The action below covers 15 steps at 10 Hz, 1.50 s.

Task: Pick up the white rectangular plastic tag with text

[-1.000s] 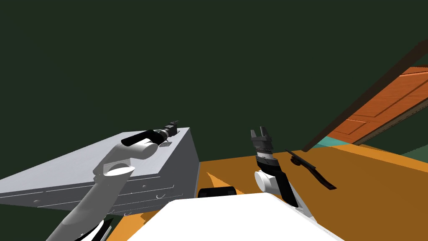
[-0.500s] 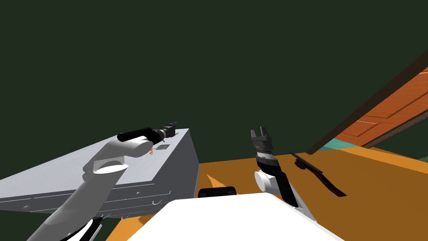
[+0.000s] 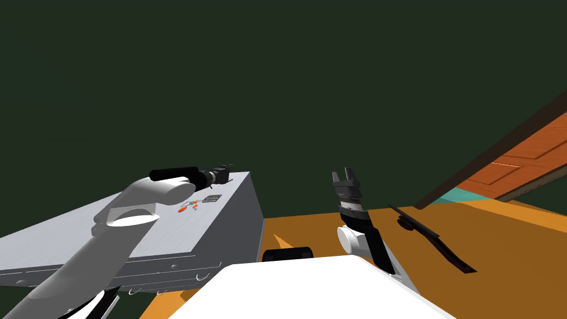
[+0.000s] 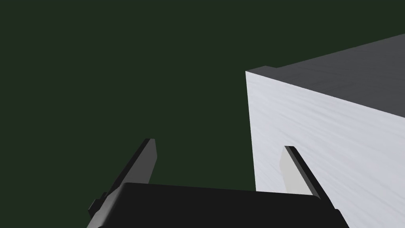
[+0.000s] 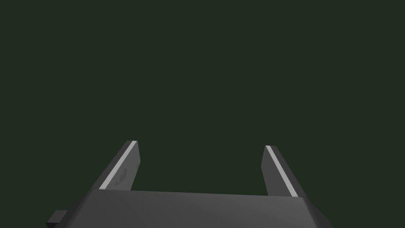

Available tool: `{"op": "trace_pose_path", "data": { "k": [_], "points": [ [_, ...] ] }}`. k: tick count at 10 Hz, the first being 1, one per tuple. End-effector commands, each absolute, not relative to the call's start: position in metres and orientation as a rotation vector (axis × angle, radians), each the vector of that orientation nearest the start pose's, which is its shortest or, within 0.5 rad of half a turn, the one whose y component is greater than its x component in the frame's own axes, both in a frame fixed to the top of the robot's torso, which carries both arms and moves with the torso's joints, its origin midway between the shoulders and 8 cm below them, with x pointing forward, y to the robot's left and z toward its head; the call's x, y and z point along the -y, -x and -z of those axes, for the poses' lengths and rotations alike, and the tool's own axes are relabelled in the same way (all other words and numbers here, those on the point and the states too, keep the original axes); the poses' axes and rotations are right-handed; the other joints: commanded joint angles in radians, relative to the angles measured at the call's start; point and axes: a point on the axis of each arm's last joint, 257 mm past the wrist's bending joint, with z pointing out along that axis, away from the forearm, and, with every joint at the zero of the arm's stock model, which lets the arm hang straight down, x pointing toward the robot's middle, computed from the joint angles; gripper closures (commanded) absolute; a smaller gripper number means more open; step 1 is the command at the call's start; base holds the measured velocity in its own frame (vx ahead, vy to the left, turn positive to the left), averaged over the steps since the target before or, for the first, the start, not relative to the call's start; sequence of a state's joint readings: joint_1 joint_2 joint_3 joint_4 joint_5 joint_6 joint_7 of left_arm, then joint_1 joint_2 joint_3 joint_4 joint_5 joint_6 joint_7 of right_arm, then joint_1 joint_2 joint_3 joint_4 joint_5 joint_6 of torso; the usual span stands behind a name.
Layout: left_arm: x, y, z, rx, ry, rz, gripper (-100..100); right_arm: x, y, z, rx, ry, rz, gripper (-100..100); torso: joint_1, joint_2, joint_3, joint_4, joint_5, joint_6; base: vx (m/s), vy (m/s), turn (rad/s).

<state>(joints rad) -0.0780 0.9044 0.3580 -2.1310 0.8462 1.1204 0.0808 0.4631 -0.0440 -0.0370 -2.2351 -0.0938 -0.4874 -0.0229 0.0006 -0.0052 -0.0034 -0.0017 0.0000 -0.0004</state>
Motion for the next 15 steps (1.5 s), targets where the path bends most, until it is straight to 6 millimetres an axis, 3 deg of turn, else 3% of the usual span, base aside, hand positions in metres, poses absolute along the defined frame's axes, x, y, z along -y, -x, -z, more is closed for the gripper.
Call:
{"op": "trace_pose_path", "data": {
  "k": [1,7,9,15],
  "points": [
    [-0.389,-0.482,0.047,-1.685,1.367,0.891,-100,0.298,-0.354,-0.016,-0.596,-0.710,-1.353,0,0.000,0.000,0.000,0.000,0.000,0.000,0.045,-0.007,-0.009],
    [-0.411,-0.452,0.062,-1.811,1.512,0.766,-100,0.298,-0.354,-0.016,-0.596,-0.710,-1.353,0,0.000,0.002,0.001,0.000,0.000,0.000,0.074,-0.003,0.044],
    [-0.410,-0.444,0.072,-1.845,1.544,0.740,-100,0.298,-0.354,-0.016,-0.596,-0.710,-1.353,0,0.001,0.000,0.000,0.000,0.000,0.000,0.064,0.004,0.013],
    [-0.426,-0.401,0.091,-1.980,1.704,0.581,-100,0.298,-0.354,-0.016,-0.596,-0.710,-1.353,0,0.001,0.003,0.002,0.001,0.000,0.000,0.063,0.007,0.042]
  ]
}}
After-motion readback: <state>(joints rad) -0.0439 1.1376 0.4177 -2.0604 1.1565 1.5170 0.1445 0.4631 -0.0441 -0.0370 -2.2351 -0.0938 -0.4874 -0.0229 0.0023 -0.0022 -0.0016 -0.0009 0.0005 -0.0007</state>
